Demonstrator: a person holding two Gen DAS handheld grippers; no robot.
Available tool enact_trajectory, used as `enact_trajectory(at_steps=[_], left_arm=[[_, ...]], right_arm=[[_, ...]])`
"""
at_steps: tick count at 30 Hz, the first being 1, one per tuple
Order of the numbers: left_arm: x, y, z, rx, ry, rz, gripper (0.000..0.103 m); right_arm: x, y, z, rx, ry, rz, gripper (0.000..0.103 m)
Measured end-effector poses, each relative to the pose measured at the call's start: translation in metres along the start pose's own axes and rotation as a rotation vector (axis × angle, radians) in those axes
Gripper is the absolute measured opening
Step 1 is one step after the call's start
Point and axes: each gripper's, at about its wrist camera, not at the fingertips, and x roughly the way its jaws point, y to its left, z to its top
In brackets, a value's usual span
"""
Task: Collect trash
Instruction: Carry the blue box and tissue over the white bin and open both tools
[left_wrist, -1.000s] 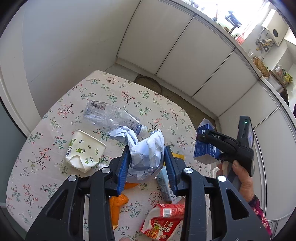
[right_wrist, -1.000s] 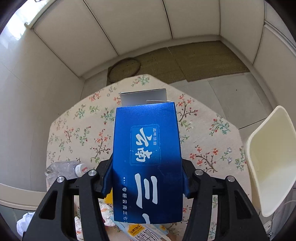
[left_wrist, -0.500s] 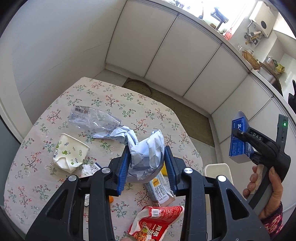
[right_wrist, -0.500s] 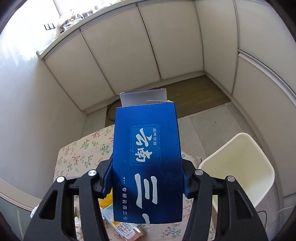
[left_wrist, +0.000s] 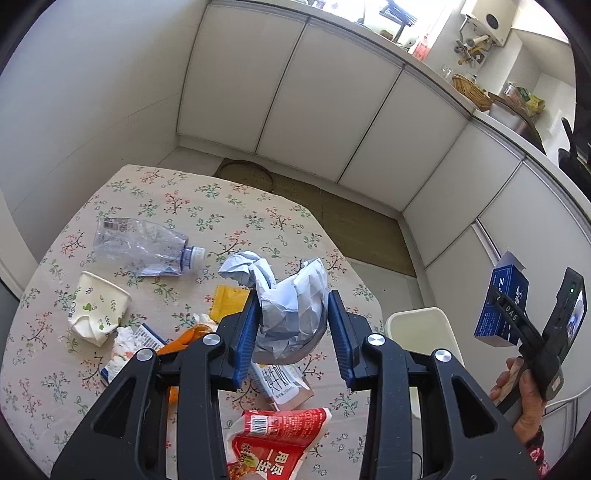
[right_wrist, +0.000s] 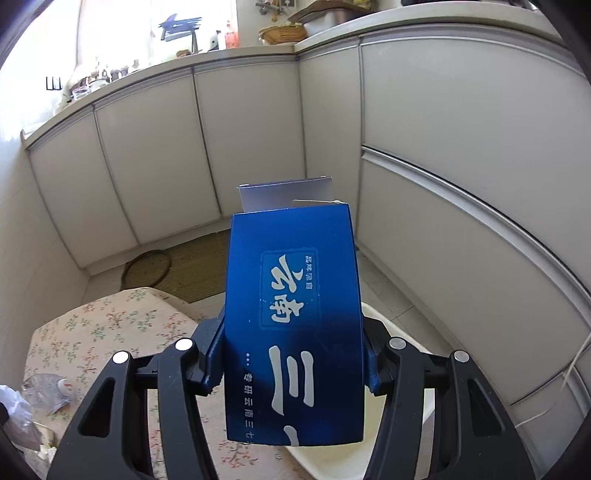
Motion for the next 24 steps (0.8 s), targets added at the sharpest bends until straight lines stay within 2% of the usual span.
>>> enact_trajectory(at_steps=[2, 5, 6, 8, 14, 20, 24], left_arm=[[0.005, -0.011, -0.003, 0.024, 0.001, -0.007, 0.035], [0.013, -0.026, -0.008, 0.053, 0.006, -0.023, 0.035], [0.016, -0.032, -0.011, 0.064, 0.008, -0.03, 0.035], [0.022, -0.044, -0.014, 0.079, 0.01, -0.046, 0.035], [0.038, -0.091, -0.028, 0.136, 0.027, -0.122, 0.036], [0.051, -0.146, -0.048, 0.23, 0.045, -0.193, 0.036], [0.073, -0.183, -0.063, 0.24, 0.092, -0.249, 0.036]], right_arm=[[0.008, -0.009, -0.011, -0.004, -0.009, -0.051, 0.056], [0.022, -0.02, -0.018, 0.0, 0.031, -0.099, 0.057], [0.022, -0.024, -0.019, 0.009, 0.036, -0.108, 0.06], [0.019, -0.034, -0.016, 0.03, 0.014, -0.133, 0.073], [-0.01, -0.07, -0.006, 0.099, -0.073, -0.188, 0.088], [-0.033, -0.112, 0.008, 0.121, -0.157, -0.244, 0.09], [-0.039, -0.138, 0.011, 0.117, -0.177, -0.274, 0.09]])
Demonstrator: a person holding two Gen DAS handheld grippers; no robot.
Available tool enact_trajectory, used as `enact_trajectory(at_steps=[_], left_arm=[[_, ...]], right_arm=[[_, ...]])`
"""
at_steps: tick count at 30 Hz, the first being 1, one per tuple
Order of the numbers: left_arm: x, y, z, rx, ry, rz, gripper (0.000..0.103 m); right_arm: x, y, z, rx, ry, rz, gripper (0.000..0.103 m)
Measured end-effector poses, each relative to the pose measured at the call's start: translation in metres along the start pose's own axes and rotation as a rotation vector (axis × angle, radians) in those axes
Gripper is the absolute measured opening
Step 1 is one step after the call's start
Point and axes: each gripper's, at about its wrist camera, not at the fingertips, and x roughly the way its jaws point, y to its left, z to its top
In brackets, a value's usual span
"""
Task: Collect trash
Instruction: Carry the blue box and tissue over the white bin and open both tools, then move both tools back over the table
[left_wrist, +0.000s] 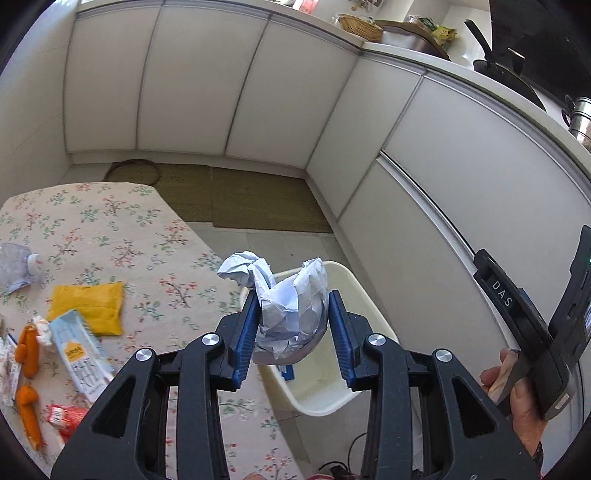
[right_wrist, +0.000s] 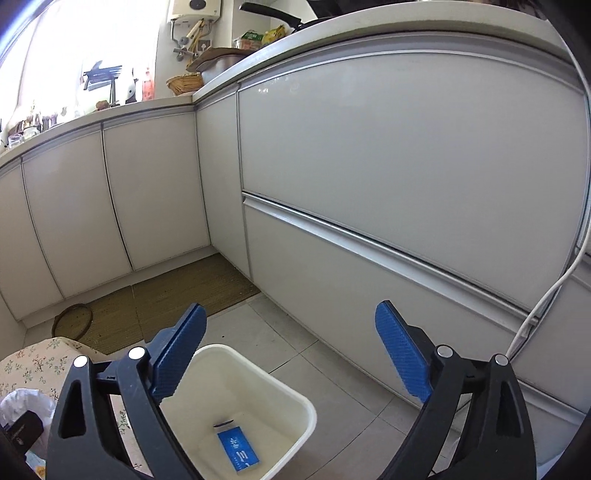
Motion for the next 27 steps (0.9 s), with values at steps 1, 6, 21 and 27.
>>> enact_trajectory(at_steps=[1, 6, 21, 27], left_arm=[[0.008, -0.009, -0.001, 0.007, 0.011, -0.012, 0.036], [0.054, -0.046, -0.009, 0.053, 0.068, -0.043, 0.037], [0.094, -0.074, -0.015, 0.12, 0.121, 0.003, 0.079], [0.071, -0.067, -0.012, 0.158, 0.054, 0.125, 0.089]], right_arm=[[0.002, -0.008, 0.002, 0.009, 0.003, -0.003, 0.09], [0.009, -0.041, 0.006, 0.062, 0.036, -0.018, 0.09], [0.017, -0.061, 0.008, 0.108, 0.054, -0.053, 0.09], [-0.001, -0.052, 0.009, 0.091, -0.004, -0.024, 0.096]])
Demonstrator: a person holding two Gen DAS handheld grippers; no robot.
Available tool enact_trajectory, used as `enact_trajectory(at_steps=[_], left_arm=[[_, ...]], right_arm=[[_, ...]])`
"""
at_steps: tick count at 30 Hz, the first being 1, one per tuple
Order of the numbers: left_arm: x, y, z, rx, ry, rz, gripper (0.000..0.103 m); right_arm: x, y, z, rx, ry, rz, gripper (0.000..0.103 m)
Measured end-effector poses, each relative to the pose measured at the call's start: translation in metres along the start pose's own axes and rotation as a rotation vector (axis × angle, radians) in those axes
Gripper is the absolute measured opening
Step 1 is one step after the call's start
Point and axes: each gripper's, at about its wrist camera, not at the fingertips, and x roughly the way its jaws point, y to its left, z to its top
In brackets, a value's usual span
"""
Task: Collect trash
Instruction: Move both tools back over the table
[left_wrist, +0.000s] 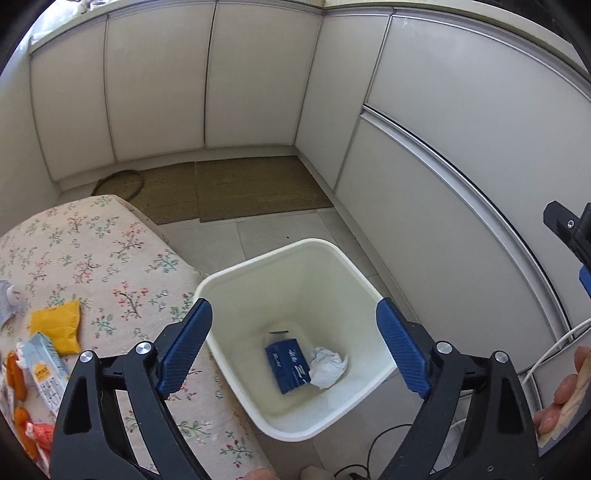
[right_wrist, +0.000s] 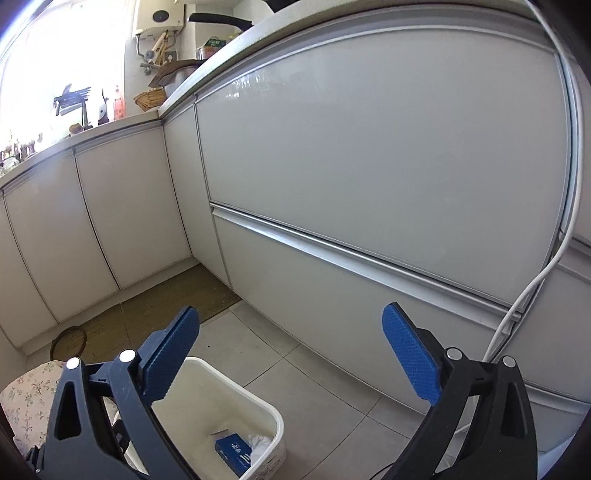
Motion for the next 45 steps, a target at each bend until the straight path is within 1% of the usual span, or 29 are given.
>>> enact_trajectory(at_steps=[1, 6, 9, 13, 22, 28, 33, 39, 45], left_arm=[[-0.004, 0.004, 0.0, -0.007, -0.009, 0.028, 0.091], [-0.027, 0.024, 0.002, -0.023, -0.058, 0.127, 0.093], [-0.046, 0.037, 0.005, -0.036, -0.098, 0.164, 0.095], [-0.066, 0.054, 0.006, -0.075, -0.131, 0.209, 0.096], [-0.095, 0.105, -0.01, -0.136, -0.125, 0.296, 0.096], [-0.115, 0.154, -0.023, -0.197, -0.12, 0.361, 0.096], [-0.127, 0.203, -0.034, -0.278, -0.095, 0.405, 0.096], [-0.136, 0.259, -0.048, -0.349, -0.056, 0.465, 0.096], [-0.138, 0.338, -0.07, -0.495, 0.013, 0.499, 0.096]], right_arm=[[-0.003, 0.002, 0.0, -0.005, -0.005, 0.006, 0.096], [-0.013, 0.019, -0.008, -0.059, 0.006, 0.042, 0.096], [-0.02, 0.034, -0.017, -0.118, 0.008, 0.057, 0.096], [-0.03, 0.056, -0.027, -0.19, 0.008, 0.092, 0.096], [-0.061, 0.104, -0.048, -0.289, 0.016, 0.207, 0.096], [-0.082, 0.141, -0.069, -0.364, 0.028, 0.278, 0.096], [-0.102, 0.178, -0.082, -0.4, 0.039, 0.355, 0.096], [-0.124, 0.225, -0.103, -0.462, 0.046, 0.432, 0.096], [-0.143, 0.267, -0.127, -0.513, 0.069, 0.507, 0.096]])
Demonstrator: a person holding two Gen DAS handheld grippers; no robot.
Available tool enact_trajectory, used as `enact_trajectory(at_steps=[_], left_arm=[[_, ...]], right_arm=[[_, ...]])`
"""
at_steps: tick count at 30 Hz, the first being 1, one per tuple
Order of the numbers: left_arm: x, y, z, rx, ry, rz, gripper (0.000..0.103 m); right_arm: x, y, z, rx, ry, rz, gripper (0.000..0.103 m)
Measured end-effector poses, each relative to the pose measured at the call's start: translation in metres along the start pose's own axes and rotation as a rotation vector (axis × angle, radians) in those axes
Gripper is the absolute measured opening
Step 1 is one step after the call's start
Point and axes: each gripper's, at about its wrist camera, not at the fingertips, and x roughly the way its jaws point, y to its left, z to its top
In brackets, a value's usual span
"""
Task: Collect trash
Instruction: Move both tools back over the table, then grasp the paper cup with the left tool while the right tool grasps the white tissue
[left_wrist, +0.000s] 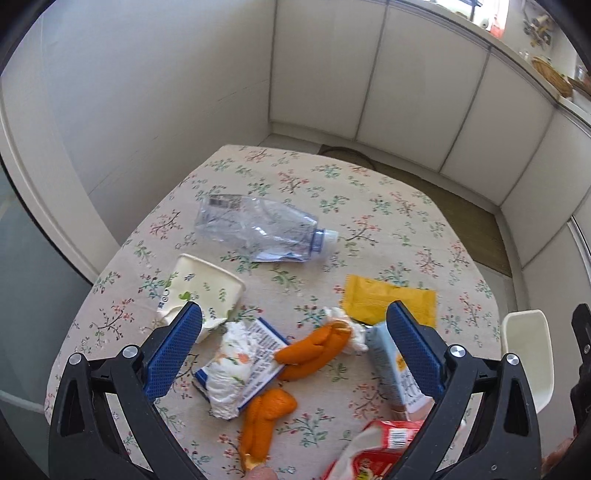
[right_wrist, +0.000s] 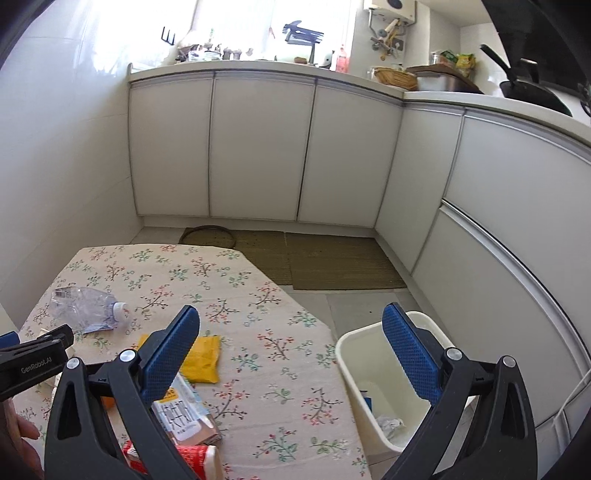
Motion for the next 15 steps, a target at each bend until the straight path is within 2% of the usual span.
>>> enact_trajectory(at_steps=[4, 8, 11, 15], left_arm=[[0.028, 0.037, 0.011, -0.042, 0.062, 0.039, 0.096], [0.059, 0.058, 0.02, -0.034, 0.143, 0.031, 0.096], [0.086, 0.063, 0.025, -0.01, 0.226, 0.03, 0.096], [0.11, 0.063, 0.023, 0.035, 0.292, 0.047, 0.096]], right_arm=[[0.004, 0.033, -0.003, -0.043, 0.013, 0.04, 0.096], [0.012, 0.061, -0.008, -0.09, 0.038, 0.07, 0.096], [0.021, 0.075, -0.009, -0.1, 0.088, 0.103, 0.096], [0.037, 0.088, -0.011, -0.079, 0.193, 0.168, 0.096]])
